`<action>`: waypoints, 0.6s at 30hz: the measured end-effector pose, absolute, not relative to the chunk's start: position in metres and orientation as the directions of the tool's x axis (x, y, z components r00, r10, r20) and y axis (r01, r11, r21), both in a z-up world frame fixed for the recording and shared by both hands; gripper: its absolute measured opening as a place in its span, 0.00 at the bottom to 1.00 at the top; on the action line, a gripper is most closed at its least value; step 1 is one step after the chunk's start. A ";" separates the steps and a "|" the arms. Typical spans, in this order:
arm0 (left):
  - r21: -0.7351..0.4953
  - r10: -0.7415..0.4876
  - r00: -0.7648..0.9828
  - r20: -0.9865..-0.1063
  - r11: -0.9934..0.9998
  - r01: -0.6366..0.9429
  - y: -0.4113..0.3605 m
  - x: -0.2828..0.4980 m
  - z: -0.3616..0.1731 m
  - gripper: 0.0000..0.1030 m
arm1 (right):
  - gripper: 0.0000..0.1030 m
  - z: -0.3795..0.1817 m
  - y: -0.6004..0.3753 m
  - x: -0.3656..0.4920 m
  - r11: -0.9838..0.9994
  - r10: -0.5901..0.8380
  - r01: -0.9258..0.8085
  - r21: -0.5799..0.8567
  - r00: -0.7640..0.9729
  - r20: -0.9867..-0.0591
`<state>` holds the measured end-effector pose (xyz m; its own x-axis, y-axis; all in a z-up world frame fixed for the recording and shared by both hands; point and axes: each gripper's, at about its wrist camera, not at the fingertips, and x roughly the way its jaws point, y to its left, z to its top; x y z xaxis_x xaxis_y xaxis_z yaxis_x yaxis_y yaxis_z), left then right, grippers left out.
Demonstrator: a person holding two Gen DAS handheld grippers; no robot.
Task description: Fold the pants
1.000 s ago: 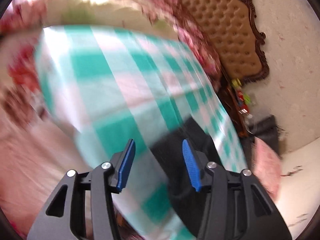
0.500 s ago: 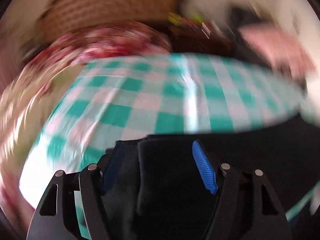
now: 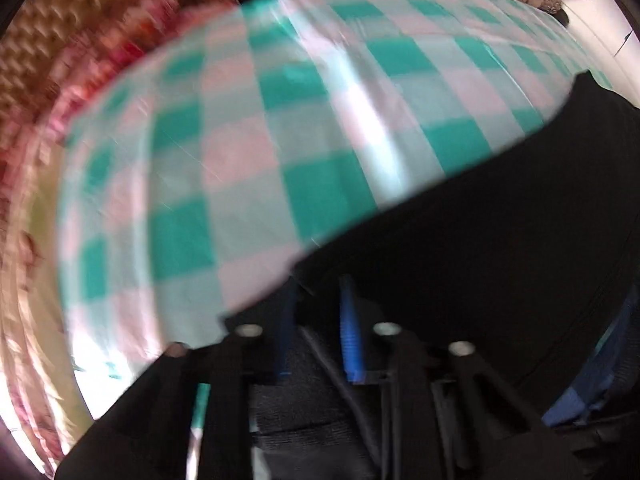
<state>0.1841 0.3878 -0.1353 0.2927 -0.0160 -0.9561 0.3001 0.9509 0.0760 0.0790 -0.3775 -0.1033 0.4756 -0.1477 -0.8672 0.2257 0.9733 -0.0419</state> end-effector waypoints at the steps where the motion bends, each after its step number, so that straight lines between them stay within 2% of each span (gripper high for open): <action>1: 0.116 0.011 0.339 -0.941 0.950 0.290 0.385 0.184 -0.124 0.17 | 0.80 -0.106 -0.378 0.079 0.973 -0.151 0.226 -0.046 0.473 -0.868; 4: 0.195 0.068 0.397 -0.915 0.937 0.290 0.373 0.184 -0.118 0.18 | 0.81 -0.112 -0.377 0.075 0.975 -0.155 0.218 -0.054 0.477 -0.865; 5: 0.216 0.095 0.377 -0.921 0.932 0.291 0.371 0.187 -0.130 0.25 | 0.81 -0.113 -0.375 0.074 0.975 -0.163 0.215 -0.064 0.482 -0.861; 6: 0.237 0.126 0.350 -0.928 0.925 0.297 0.370 0.188 -0.142 0.27 | 0.81 -0.112 -0.374 0.073 0.974 -0.170 0.213 -0.073 0.484 -0.858; 7: 0.255 0.143 0.357 -0.923 0.922 0.292 0.371 0.188 -0.148 0.37 | 0.81 -0.110 -0.375 0.071 0.973 -0.177 0.217 -0.077 0.490 -0.854; 8: 0.259 0.154 0.394 -0.906 0.938 0.229 0.377 0.186 -0.143 0.59 | 0.81 -0.106 -0.376 0.069 0.970 -0.185 0.229 -0.077 0.502 -0.845; 9: 0.255 0.163 0.412 -0.896 0.950 0.179 0.382 0.186 -0.137 0.67 | 0.81 -0.101 -0.379 0.066 0.967 -0.193 0.243 -0.074 0.517 -0.834; 13: 0.171 0.149 0.625 -0.766 0.985 -0.025 0.389 0.154 -0.087 0.67 | 0.81 -0.075 -0.390 0.056 0.963 -0.200 0.268 -0.032 0.633 -0.748; 14: 0.147 0.134 0.666 -0.734 0.988 -0.036 0.383 0.147 -0.080 0.73 | 0.81 -0.071 -0.388 0.057 0.969 -0.177 0.247 -0.013 0.657 -0.732; 15: 0.086 0.079 0.723 -0.686 0.996 -0.027 0.367 0.133 -0.073 0.77 | 0.81 -0.069 -0.381 0.062 0.976 -0.151 0.216 -0.003 0.674 -0.723; 17: -0.002 -0.021 0.750 -0.661 1.000 0.027 0.343 0.129 -0.072 0.87 | 0.81 -0.069 -0.368 0.074 0.986 -0.127 0.165 -0.018 0.681 -0.721; 18: -0.035 -0.084 0.762 -0.642 0.996 0.081 0.323 0.124 -0.076 0.88 | 0.81 -0.074 -0.359 0.084 0.990 -0.123 0.134 -0.042 0.686 -0.717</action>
<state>0.1236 0.3231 -0.0756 0.7617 -0.0844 -0.6424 0.0806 0.9961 -0.0353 0.0836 -0.3590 -0.0737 0.6858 -0.1233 -0.7173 0.1337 0.9901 -0.0423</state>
